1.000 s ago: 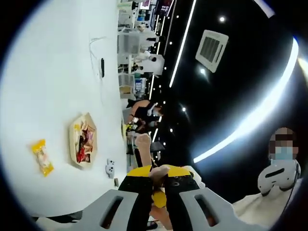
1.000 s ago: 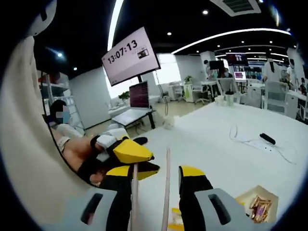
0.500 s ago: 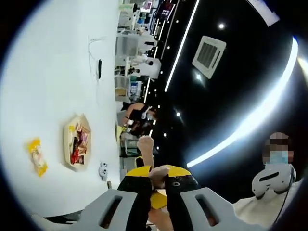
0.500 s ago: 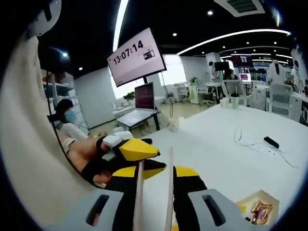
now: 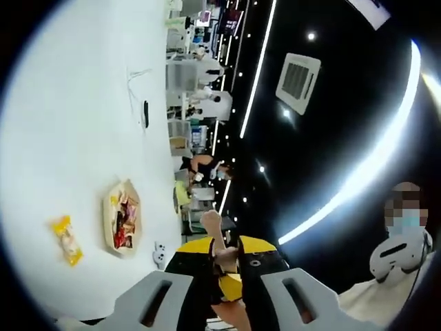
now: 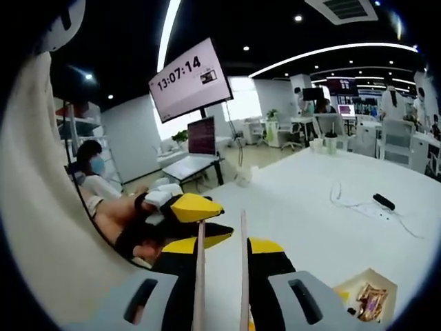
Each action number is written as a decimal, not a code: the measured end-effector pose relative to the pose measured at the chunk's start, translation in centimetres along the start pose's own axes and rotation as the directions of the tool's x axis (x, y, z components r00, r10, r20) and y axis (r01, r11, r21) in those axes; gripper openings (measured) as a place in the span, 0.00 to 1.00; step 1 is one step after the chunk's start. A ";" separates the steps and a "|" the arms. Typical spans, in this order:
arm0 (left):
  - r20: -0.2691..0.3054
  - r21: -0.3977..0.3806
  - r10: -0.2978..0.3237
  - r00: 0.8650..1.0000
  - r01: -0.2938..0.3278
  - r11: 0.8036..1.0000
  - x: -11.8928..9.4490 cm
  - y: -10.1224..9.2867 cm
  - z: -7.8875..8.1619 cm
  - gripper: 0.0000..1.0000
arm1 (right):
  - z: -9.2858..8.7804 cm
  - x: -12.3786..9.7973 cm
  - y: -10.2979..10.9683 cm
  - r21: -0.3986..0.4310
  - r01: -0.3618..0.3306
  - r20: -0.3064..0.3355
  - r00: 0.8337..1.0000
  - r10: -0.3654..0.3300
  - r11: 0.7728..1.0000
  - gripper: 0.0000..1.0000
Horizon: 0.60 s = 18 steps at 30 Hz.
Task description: Place the target food into the container with the food tongs after gripping and lifting it, then release it inside without dropping or visibly crushing the food.
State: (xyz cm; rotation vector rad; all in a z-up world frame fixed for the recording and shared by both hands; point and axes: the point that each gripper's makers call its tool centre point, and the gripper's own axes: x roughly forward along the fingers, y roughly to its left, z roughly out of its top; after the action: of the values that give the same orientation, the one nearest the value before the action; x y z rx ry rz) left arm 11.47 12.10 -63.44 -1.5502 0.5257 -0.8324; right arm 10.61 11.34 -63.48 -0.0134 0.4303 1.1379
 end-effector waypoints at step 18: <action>-0.046 -0.052 0.000 0.999 -0.002 0.999 -0.3 0.1 -0.9 0.08 | -0.5 0.3 0.4 -0.109 0.007 -0.077 0.997 -0.015 0.994 0.28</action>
State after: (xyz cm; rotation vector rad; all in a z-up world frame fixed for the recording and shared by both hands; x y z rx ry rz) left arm 10.65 11.69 -63.61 -1.5810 0.5858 -0.8616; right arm 10.16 11.70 -63.98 -0.1551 0.4364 1.1517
